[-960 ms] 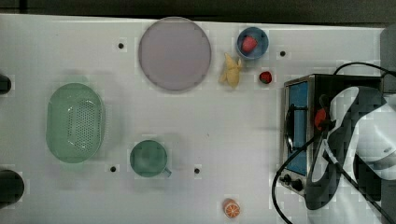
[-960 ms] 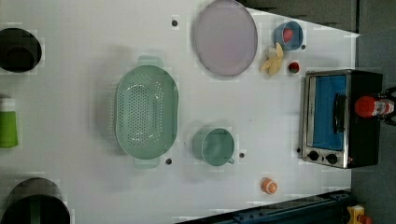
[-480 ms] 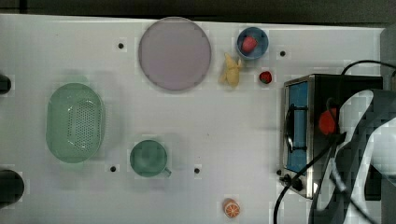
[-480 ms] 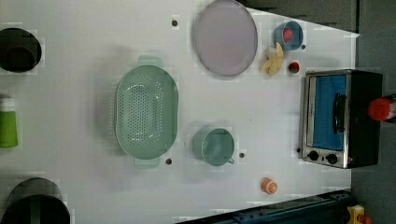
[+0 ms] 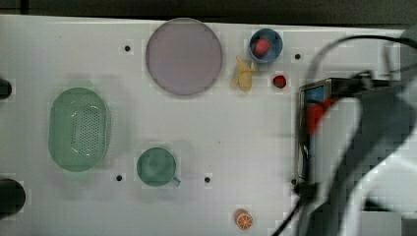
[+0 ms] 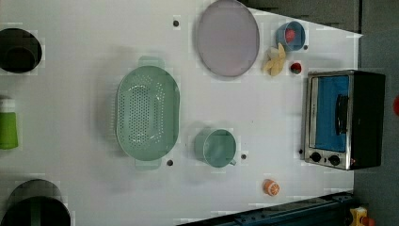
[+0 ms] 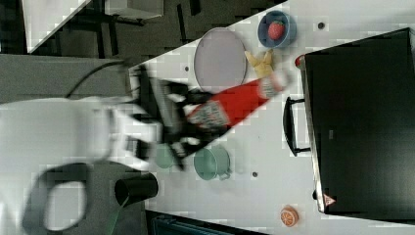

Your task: Pick Ketchup from oven and place it on table.

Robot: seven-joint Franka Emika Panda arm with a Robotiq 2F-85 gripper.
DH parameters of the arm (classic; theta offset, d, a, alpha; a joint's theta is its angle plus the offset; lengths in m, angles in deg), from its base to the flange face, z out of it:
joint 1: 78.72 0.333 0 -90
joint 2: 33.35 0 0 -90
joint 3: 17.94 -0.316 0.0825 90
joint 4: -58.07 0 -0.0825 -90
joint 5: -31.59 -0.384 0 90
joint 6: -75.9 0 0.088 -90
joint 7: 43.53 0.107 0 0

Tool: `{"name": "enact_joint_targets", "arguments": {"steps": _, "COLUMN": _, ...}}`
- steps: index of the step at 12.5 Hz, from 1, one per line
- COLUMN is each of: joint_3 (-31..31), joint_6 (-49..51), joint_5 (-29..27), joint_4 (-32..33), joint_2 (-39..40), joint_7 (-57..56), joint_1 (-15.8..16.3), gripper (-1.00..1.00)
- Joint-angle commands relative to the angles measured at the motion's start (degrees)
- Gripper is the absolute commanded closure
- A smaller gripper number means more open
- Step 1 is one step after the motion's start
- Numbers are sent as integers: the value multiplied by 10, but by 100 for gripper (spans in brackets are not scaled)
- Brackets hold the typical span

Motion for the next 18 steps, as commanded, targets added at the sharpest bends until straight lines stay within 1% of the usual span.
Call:
{"name": "enact_joint_targets", "arguments": {"steps": 1, "joint_3": -75, "joint_6": 20, "joint_5": -3, "joint_4": -2, "joint_2": -4, "joint_7": -13, "joint_1": 55, "gripper": -26}}
{"name": "enact_joint_targets", "arguments": {"steps": 3, "joint_3": -112, "joint_6": 19, "joint_5": 1, "joint_4": 21, "joint_2": -8, "joint_7": -12, "joint_1": 63, "gripper": -26}}
{"name": "enact_joint_targets", "arguments": {"steps": 6, "joint_3": -144, "joint_6": -4, "joint_5": 2, "joint_4": 85, "joint_2": -7, "joint_7": -11, "joint_1": 67, "gripper": -26}}
{"name": "enact_joint_targets", "arguments": {"steps": 11, "joint_3": -150, "joint_6": -160, "joint_5": 2, "joint_4": 229, "joint_2": 4, "joint_7": -7, "joint_1": 67, "gripper": -26}}
{"name": "enact_joint_targets", "arguments": {"steps": 13, "joint_3": -149, "joint_6": -212, "joint_5": 2, "joint_4": 278, "joint_2": 26, "joint_7": -7, "joint_1": 66, "gripper": -26}}
{"name": "enact_joint_targets", "arguments": {"steps": 15, "joint_3": -147, "joint_6": -279, "joint_5": 2, "joint_4": 309, "joint_2": 59, "joint_7": -7, "joint_1": 66, "gripper": -26}}
{"name": "enact_joint_targets", "arguments": {"steps": 18, "joint_3": -149, "joint_6": -342, "joint_5": -2, "joint_4": 322, "joint_2": 124, "joint_7": -7, "joint_1": 67, "gripper": -26}}
